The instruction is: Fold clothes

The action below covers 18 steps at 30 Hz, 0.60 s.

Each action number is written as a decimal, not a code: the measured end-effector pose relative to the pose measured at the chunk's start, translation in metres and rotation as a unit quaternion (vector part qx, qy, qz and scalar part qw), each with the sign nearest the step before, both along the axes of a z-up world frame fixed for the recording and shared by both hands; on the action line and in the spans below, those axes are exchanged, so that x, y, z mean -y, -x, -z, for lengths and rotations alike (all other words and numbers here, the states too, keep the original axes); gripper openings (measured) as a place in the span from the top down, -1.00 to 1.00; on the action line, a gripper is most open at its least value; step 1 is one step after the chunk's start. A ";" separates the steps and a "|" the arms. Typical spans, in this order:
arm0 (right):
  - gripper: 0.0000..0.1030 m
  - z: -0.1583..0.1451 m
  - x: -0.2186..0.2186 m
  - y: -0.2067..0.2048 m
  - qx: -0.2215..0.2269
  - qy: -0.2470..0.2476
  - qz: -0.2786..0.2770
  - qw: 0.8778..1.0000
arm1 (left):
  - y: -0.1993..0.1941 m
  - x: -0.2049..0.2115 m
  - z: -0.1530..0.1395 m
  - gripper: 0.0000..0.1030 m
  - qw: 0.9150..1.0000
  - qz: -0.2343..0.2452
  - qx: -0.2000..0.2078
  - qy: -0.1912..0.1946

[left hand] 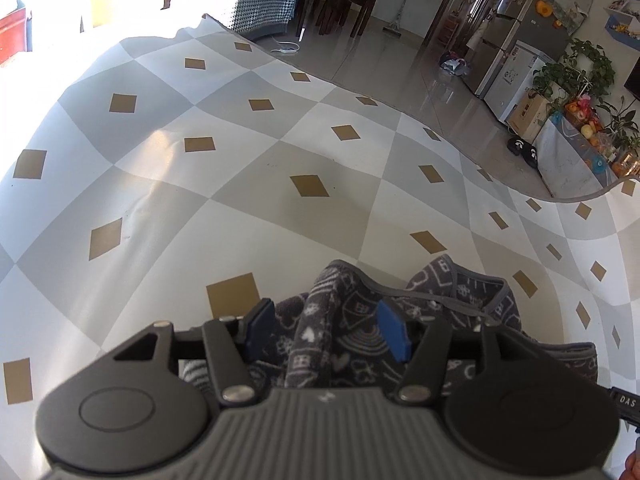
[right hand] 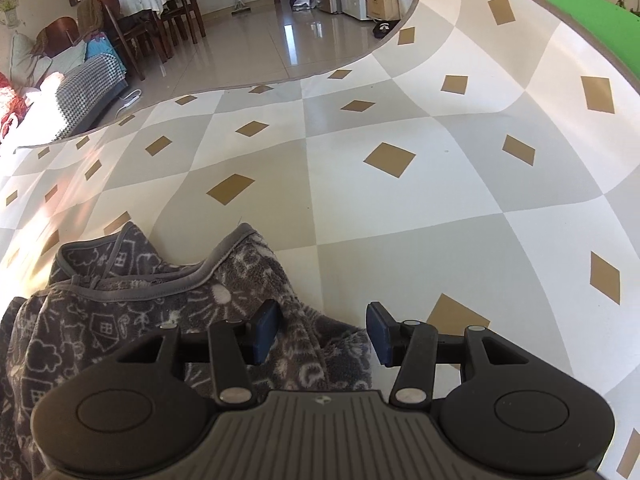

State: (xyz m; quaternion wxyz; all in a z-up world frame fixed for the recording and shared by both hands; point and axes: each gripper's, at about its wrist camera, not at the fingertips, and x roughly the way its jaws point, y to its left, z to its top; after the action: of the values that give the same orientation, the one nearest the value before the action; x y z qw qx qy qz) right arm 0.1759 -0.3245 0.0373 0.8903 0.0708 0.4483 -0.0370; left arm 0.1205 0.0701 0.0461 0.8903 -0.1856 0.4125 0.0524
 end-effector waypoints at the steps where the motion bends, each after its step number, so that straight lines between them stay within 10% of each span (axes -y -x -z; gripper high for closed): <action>1: 0.08 0.003 0.001 -0.002 -0.008 -0.003 0.006 1.000 | -0.001 0.003 0.002 -0.10 1.000 0.006 -0.004 -0.001; 18: -0.07 0.015 0.007 -0.010 -0.050 -0.010 0.026 0.998 | -0.001 0.022 0.018 -0.52 0.999 0.029 -0.022 -0.004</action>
State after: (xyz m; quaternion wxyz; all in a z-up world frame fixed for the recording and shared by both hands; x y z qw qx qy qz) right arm 0.1854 -0.3318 0.0220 0.8648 0.0898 0.4906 -0.0590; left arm 0.1216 0.0481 0.0285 0.8828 -0.1689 0.4372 0.0318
